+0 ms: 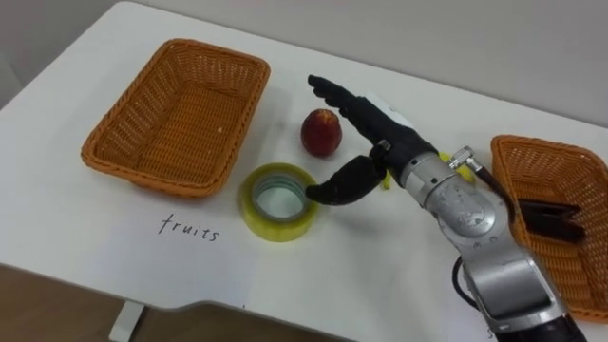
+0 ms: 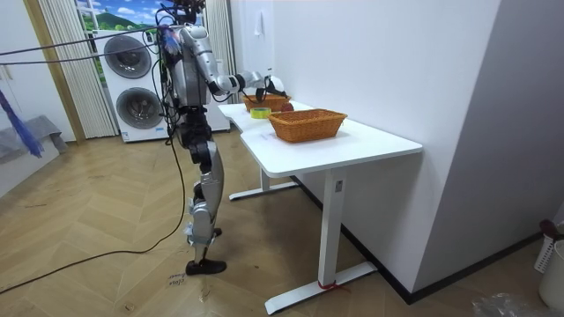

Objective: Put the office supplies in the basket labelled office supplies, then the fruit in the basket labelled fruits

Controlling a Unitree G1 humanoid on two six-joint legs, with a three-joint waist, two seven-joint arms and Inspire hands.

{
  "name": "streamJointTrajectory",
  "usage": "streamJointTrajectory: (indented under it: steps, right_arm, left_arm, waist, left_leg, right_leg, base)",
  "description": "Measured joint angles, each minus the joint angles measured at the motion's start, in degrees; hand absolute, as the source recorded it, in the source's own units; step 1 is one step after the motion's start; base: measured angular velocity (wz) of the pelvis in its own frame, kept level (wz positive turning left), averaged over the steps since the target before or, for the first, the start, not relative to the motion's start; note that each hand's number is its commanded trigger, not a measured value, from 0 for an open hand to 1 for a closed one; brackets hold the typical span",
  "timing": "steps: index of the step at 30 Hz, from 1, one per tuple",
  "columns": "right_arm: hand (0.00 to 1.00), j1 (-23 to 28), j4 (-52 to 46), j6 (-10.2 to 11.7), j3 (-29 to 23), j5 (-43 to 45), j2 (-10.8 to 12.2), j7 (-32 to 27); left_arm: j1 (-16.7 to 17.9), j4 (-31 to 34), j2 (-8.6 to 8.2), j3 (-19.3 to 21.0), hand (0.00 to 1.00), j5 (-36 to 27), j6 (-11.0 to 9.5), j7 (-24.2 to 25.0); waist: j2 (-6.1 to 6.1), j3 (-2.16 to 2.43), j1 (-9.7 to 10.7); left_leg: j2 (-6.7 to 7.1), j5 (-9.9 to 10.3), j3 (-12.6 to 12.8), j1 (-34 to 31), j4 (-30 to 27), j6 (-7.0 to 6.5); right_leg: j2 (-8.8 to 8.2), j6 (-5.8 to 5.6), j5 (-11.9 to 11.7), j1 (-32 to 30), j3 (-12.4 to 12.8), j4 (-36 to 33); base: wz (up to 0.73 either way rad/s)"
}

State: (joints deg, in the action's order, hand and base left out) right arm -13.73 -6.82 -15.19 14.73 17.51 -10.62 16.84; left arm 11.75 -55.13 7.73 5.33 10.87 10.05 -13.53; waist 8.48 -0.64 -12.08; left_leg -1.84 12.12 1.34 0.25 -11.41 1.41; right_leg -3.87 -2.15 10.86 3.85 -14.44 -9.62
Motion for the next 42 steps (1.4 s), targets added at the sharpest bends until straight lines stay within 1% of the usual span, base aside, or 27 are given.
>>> streamJointTrajectory:
  steps: [2, 4, 7, 12, 16, 20, 23, 27, 35, 38, 42]
  right_arm:
    - [0.0, -0.6, 0.0, -0.1, 0.0, 0.8, 0.1, 0.3]
    - [0.0, -1.6, 0.0, -0.8, 0.0, 1.2, 0.7, 0.4]
    - [0.0, -2.2, 0.0, -0.9, 0.0, 1.2, 1.4, 0.4]
    - [0.0, -2.5, 0.0, -0.9, 0.0, 1.2, 1.6, 0.7]
    - [0.0, -2.5, 0.0, -1.0, 0.0, 2.0, 1.8, 0.7]
    - [0.0, -2.5, 0.0, -1.0, 0.2, 4.7, 2.3, 0.6]
    - [0.0, -2.5, 0.0, -1.1, 0.3, 5.8, 2.5, 0.7]
    - [0.0, -2.5, 0.1, -1.2, 0.4, 5.8, 2.5, 0.9]
    - [0.0, -2.5, 2.0, -1.2, 2.7, 6.2, 2.4, 0.9]
    - [0.0, -2.5, 2.0, -1.2, 3.9, 7.1, 1.9, 0.9]
    - [0.0, -2.5, 3.0, -1.3, 4.9, 7.9, 1.8, 1.4]
  left_arm:
    - [-0.3, 0.0, -0.09, 0.0, 0.0, 0.0, 0.0, 0.0]
    - [-0.8, 0.0, -0.2, 0.0, 0.0, 0.0, 0.0, 0.0]
    - [-1.0, 0.0, -0.25, 0.0, 0.0, 0.0, 0.0, 0.0]
    - [-1.0, -0.1, -0.28, 0.0, 0.0, 0.0, 0.0, 0.0]
    - [-0.9, -0.1, -0.48, 0.0, 0.0, 0.0, 0.0, 0.0]
    - [-1.0, -0.1, -0.47, 0.0, 0.0, 0.0, 0.0, 0.0]
    - [-1.0, 0.0, -0.48, 0.0, 0.0, 0.0, 0.0, 0.0]
    - [-0.9, 0.4, -0.63, 0.0, 0.0, 0.0, 0.0, 0.1]
    - [-0.7, 1.3, -0.71, 0.0, 0.0, 0.0, 0.0, 0.1]
    - [-0.7, 1.2, -0.7, -0.1, 0.0, 0.0, 0.0, 0.0]
    - [-0.5, 1.3, -0.49, -1.2, 0.0, 0.0, 0.1, -0.1]
  waist:
    - [-0.07, -0.08, -0.4]
    - [-0.13, -0.12, -0.8]
    - [-0.14, -0.13, -1.0]
    - [-0.25, -0.21, -1.1]
    - [-0.55, -0.42, -1.2]
    - [-0.56, -0.43, -1.2]
    - [-0.55, -0.42, -1.6]
    - [-0.61, -0.44, -2.6]
    - [-0.96, -0.44, -2.7]
    - [-0.96, -0.42, -2.6]
    - [-0.97, -0.42, -2.6]
  left_leg:
    - [0.01, 0.0, 0.0, 0.0, 0.0, 0.0]
    - [0.01, 0.0, -0.1, 0.0, 0.0, 0.0]
    - [0.09, 0.0, -0.4, -0.1, 0.0, -0.03]
    - [0.21, -0.1, -0.6, -0.1, 0.0, -0.09]
    - [0.21, -0.1, -0.6, -0.1, 0.0, -0.1]
    - [0.21, -0.1, -0.6, -0.5, -0.1, -0.09]
    - [0.21, -0.1, -0.6, -0.6, -0.1, -0.09]
    - [0.22, -0.1, -0.6, -0.6, -0.1, -0.09]
    - [0.25, -0.1, -0.7, -0.6, -0.1, -0.11]
    - [0.25, -0.1, -0.7, -0.6, -0.2, -0.1]
    - [0.26, -0.1, -0.7, -0.6, -0.3, -0.1]
  right_leg:
    - [-0.01, 0.0, 0.0, 0.0, 0.0, 0.0]
    - [-0.01, 0.0, 0.0, 0.0, 0.0, 0.0]
    - [-0.03, 0.0, 0.0, 0.1, 0.0, 0.0]
    - [-0.13, 0.0, 0.0, 0.1, 0.0, 0.0]
    - [-0.13, -0.01, 0.0, 0.1, 0.0, 0.0]
    - [-0.12, -0.01, 0.0, -0.1, 0.0, 0.0]
    - [-0.12, -0.01, 0.0, -0.3, 0.0, 0.0]
    - [-0.13, -0.01, 0.0, -0.3, 0.1, 0.0]
    - [-0.15, -0.01, 0.0, -0.1, 0.1, 0.0]
    - [-0.14, -0.01, 0.0, -0.1, 0.1, 0.0]
    - [-0.14, -0.01, 0.0, 0.0, 0.0, 0.0]
  base:
    - [0.0]
    - [0.0]
    - [0.05]
    - [0.01]
    - [0.0]
    - [0.0]
    - [0.0]
    - [0.01]
    - [0.0]
    - [0.0]
    - [0.0]
